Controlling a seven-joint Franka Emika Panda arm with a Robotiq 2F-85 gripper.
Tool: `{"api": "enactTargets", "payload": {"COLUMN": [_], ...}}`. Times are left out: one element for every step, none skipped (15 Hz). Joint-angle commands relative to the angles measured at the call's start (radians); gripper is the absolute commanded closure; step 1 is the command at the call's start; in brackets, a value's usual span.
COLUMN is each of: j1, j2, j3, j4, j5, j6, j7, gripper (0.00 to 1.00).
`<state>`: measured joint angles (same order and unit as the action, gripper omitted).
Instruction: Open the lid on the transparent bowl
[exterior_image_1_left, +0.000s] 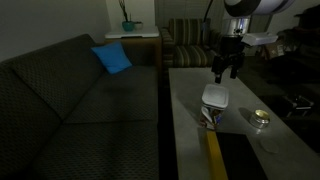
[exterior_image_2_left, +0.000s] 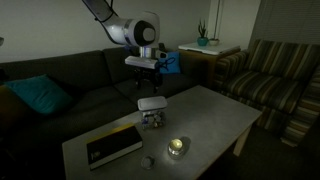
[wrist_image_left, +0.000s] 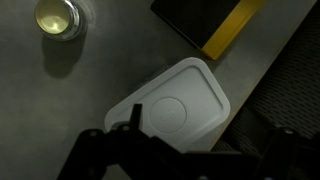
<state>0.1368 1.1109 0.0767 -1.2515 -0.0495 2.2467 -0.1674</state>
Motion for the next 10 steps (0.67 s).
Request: {"api": "enactTargets", "payload": {"j1": [-0.007,-0.005,-0.004,-0.003,-0.001,0.001,0.006,0.009,0.010,0.011], "j2": [0.108,0.127,0.146,0.163,0.181,0.197,0.214,0.229,0.241,0.256], "j3": [0.015,0.014,0.014,0.015,0.015,0.014,0.010,0.006,0.005,0.004], "j4": [0.157,0.182,0.208,0.229,0.252,0.274,0.294,0.314,0.334,0.354], "j5": [-0.002,-0.001,-0.001,0.000,0.001,0.003,0.006,0.010,0.011,0.013], "j6": [-0.095,-0.109,-0.122,-0.132,-0.139,-0.146,-0.139,-0.128,-0.127,-0.122], "j7": [-0.023,-0.021,-0.019,-0.019,-0.017,-0.011,0.009,0.031,0.041,0.055], "gripper": [0.27,0.33,0.42,0.48,0.56,0.62,0.69,0.76,0.84,0.90]}}
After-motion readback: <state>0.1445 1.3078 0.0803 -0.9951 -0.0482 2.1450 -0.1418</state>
